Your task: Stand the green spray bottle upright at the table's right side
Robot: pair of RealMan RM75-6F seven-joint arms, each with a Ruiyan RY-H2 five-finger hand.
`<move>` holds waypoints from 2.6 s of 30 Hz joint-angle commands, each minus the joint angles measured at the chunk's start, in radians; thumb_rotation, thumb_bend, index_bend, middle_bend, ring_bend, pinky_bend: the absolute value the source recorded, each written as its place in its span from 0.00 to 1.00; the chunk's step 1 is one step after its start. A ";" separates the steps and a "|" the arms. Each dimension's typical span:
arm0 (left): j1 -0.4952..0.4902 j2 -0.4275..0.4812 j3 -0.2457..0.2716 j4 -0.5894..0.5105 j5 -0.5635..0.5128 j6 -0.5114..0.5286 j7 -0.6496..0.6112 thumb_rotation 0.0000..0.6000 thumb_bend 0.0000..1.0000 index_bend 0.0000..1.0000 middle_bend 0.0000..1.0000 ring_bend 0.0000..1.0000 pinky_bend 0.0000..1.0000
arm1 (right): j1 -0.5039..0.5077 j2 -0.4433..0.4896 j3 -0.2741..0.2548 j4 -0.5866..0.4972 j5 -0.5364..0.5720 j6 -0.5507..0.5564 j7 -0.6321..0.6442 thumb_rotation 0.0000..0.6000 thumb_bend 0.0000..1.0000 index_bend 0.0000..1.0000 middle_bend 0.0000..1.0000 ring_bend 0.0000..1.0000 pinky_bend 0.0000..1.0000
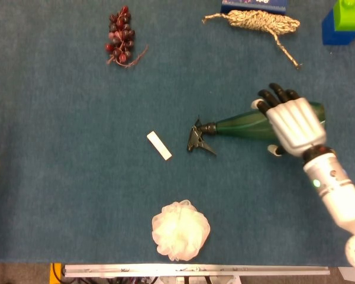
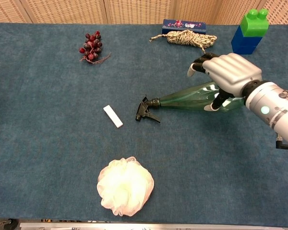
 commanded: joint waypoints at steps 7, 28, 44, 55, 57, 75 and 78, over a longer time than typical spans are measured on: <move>0.000 0.000 0.000 0.000 0.000 0.000 0.000 1.00 0.00 0.00 0.00 0.00 0.00 | 0.092 -0.091 0.007 0.069 0.116 0.027 -0.065 1.00 0.00 0.28 0.18 0.09 0.23; 0.000 0.000 0.000 0.000 0.000 0.000 0.000 1.00 0.00 0.00 0.00 0.00 0.00 | 0.207 -0.180 -0.001 0.193 0.332 0.054 -0.105 1.00 0.00 0.28 0.18 0.09 0.23; 0.000 0.000 0.000 0.000 0.000 0.000 0.000 1.00 0.00 0.00 0.00 0.00 0.00 | 0.256 -0.201 -0.030 0.243 0.373 0.026 -0.068 1.00 0.00 0.28 0.20 0.09 0.23; 0.000 0.000 0.000 0.000 0.000 0.000 0.000 1.00 0.00 0.00 0.00 0.00 0.00 | 0.273 -0.203 -0.044 0.265 0.384 0.026 -0.048 1.00 0.00 0.28 0.27 0.14 0.23; 0.000 0.000 0.000 0.000 0.000 0.000 0.000 1.00 0.00 0.00 0.00 0.00 0.00 | 0.274 -0.205 -0.047 0.272 0.371 0.024 -0.033 1.00 0.00 0.28 0.30 0.17 0.23; 0.000 0.000 0.000 0.000 0.000 0.000 0.000 1.00 0.00 0.00 0.00 0.00 0.00 | 0.240 -0.176 -0.071 0.262 0.224 0.024 0.108 1.00 0.03 0.46 0.48 0.36 0.31; 0.000 0.000 0.000 0.000 0.000 0.000 0.000 1.00 0.00 0.00 0.00 0.00 0.00 | 0.228 -0.154 -0.072 0.237 0.198 0.019 0.143 1.00 0.04 0.47 0.48 0.37 0.32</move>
